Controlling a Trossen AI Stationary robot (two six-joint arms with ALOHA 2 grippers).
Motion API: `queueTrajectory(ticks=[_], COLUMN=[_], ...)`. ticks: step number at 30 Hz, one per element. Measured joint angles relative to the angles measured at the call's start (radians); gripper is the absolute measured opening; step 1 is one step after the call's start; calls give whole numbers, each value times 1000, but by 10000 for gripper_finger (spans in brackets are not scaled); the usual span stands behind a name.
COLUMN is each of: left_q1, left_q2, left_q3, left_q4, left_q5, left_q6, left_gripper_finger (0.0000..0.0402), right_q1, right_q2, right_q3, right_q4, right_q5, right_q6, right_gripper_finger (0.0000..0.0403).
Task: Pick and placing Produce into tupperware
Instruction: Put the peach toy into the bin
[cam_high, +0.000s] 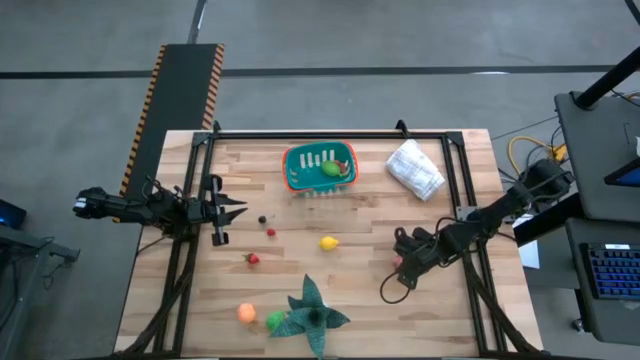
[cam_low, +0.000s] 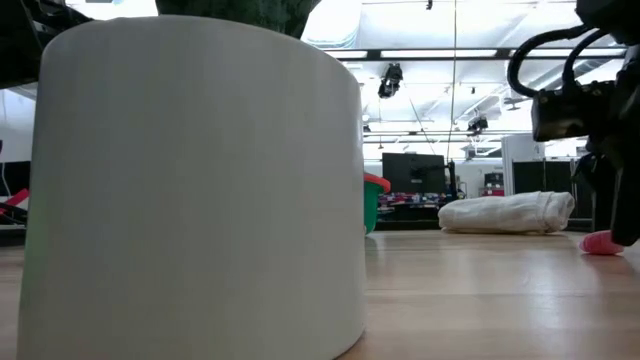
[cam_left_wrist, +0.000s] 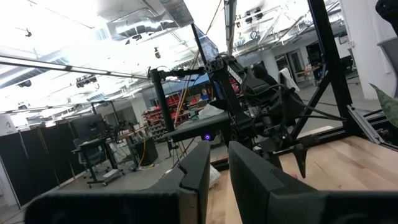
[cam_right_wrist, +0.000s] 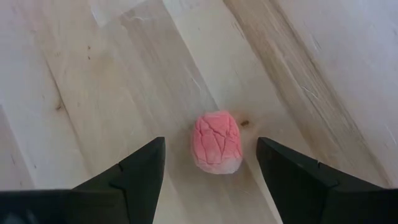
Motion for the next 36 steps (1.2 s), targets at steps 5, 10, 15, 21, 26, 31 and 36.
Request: queueTrajectory(ticks=[5,10,15,21,26,31,36], left_q1=[0,0,0,0,0,0,0], left_q2=[0,0,0,0,0,0,0], left_q3=[0,0,0,0,0,0,0], left_q4=[0,0,0,0,0,0,0], left_q5=[0,0,0,0,0,0,0], left_q6=[0,0,0,0,0,0,0], left_gripper_finger=[46,46,46,46,46,46,46], right_q1=[-1,-1,-1,-2,-2,-1,-1], right_q2=[2,2,3,3,3,3,3], right_q3=[3,0,-2,-3,-3,-3,-1], right_q4=[4,5,1,1,12,12,12], right_q5=[14,29,36,36,34,33,39], right_q6=[-4,4,4,4,4,3,-6], right_gripper_finger=[238,209,166,117,87,68,65])
